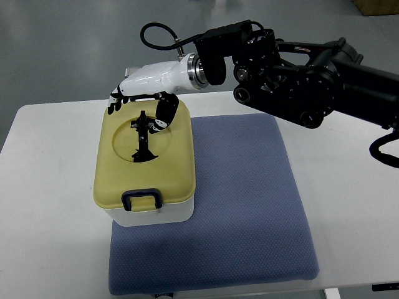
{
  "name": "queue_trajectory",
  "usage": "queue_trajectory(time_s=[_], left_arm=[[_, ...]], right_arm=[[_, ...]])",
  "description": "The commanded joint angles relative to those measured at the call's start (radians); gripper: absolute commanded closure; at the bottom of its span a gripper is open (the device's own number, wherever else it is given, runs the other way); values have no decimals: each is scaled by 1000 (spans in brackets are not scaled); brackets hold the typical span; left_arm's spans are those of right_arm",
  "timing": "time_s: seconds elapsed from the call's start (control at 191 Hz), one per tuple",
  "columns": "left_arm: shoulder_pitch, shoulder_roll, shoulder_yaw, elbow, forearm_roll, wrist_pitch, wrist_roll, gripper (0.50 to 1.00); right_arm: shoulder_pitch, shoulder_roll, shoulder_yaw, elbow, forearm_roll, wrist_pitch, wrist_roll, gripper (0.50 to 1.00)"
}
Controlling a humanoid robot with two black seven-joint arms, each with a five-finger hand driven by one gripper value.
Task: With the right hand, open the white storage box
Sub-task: 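Lower the right hand onto the black handle on the yellow lid, then close the right hand's fingers around the black lid handle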
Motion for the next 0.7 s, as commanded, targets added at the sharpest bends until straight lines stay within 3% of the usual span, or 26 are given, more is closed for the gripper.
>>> queue_trajectory(time_s=[0.0,0.131,0.188,0.308,0.449,0.596,0.695], left_arm=[[0,0,0,1,0,0,0,500],[0,0,0,1,0,0,0,500],[0,0,0,1,0,0,0,500],[0,0,0,3,0,0,0,500],[0,0,0,3,0,0,0,500],[0,0,0,3,0,0,0,500],[0,0,0,3,0,0,0,500]], right_arm=[[-5,0,0,0,0,-1,1,736],[-10,2,0,0,0,-1,1,742],[-16,2,0,0,0,-2,3,775],[-17,2,0,0,0,-9,3,793],[-23,6,-2,0,-1,-19,3,861],[-25,8,-2,0,-5,-22,3,997],[-25,6,-2,0,-5,-30,3,1000]])
